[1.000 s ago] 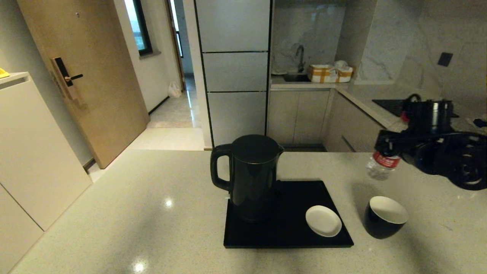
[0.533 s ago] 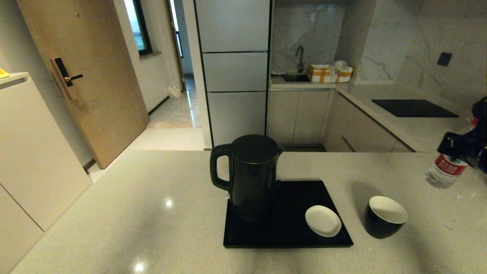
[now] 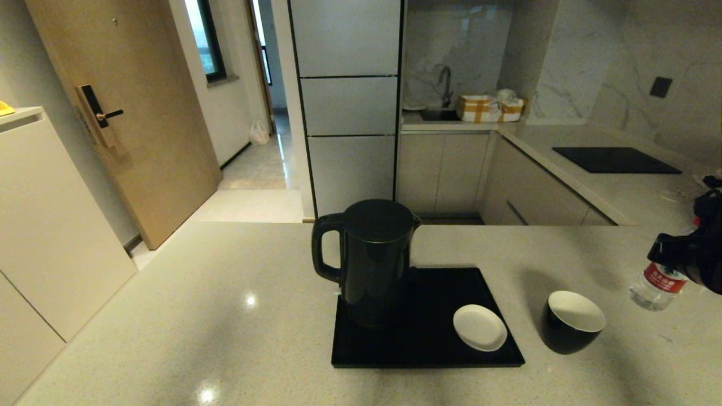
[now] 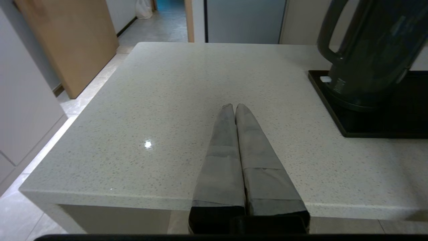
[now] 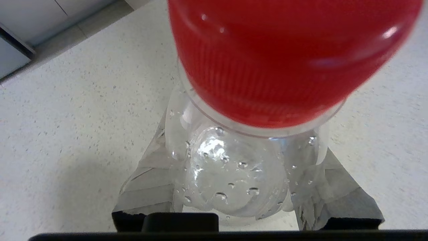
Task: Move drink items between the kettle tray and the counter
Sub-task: Place it on the right
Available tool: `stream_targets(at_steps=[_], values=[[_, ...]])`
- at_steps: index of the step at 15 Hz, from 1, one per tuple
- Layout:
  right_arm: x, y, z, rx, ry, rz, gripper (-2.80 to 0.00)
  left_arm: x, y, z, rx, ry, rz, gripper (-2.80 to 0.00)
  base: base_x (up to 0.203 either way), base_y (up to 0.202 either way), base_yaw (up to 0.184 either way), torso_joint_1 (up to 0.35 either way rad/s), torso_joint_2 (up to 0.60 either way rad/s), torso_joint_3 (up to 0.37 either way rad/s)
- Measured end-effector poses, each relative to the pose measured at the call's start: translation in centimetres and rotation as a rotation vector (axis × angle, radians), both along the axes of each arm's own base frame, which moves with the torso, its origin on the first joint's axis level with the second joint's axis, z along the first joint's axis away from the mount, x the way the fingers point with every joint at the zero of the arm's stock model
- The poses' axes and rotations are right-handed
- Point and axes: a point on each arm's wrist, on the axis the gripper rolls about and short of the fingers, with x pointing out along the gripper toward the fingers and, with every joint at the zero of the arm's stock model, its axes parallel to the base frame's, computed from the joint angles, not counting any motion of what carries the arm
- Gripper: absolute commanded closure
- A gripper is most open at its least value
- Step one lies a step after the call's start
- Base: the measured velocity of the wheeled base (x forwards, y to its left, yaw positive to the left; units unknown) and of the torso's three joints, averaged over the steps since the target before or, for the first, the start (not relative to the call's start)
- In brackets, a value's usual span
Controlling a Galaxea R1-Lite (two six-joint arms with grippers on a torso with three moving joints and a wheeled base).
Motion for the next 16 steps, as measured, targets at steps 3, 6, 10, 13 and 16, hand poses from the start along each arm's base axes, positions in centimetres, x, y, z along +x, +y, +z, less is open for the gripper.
stream_targets(at_steps=[3,6,10,13,16], values=[[0.5,-0.3,-2.8,0.017,0.061,-0.001,0.0,0.0,0.0,0.0,0.0,0.0,-0.001,0.0,0.0,0.0,0.0,0.0,0.0,0.0],[0.9,-0.5,-5.3,0.033,0.106,-0.001,-2.8,0.0,0.0,0.0,0.0,0.0,0.0,0.0,0.0,0.0,0.0,0.0,0.0,0.0],[1.0,-0.5,-7.0,0.035,0.119,0.0,-2.8,0.0,0.0,0.0,0.0,0.0,0.0,0.0,0.0,0.0,0.0,0.0,0.0,0.0],[0.6,-0.3,-6.6,0.036,0.135,0.019,-2.8,0.0,0.0,0.0,0.0,-0.001,0.0,0.0,0.0,0.0,0.0,0.0,0.0,0.0],[-0.8,0.4,-4.5,0.033,0.122,0.078,-2.8,0.0,0.0,0.0,0.0,0.0,0.0,0.0,0.0,0.0,0.0,0.0,0.0,0.0]])
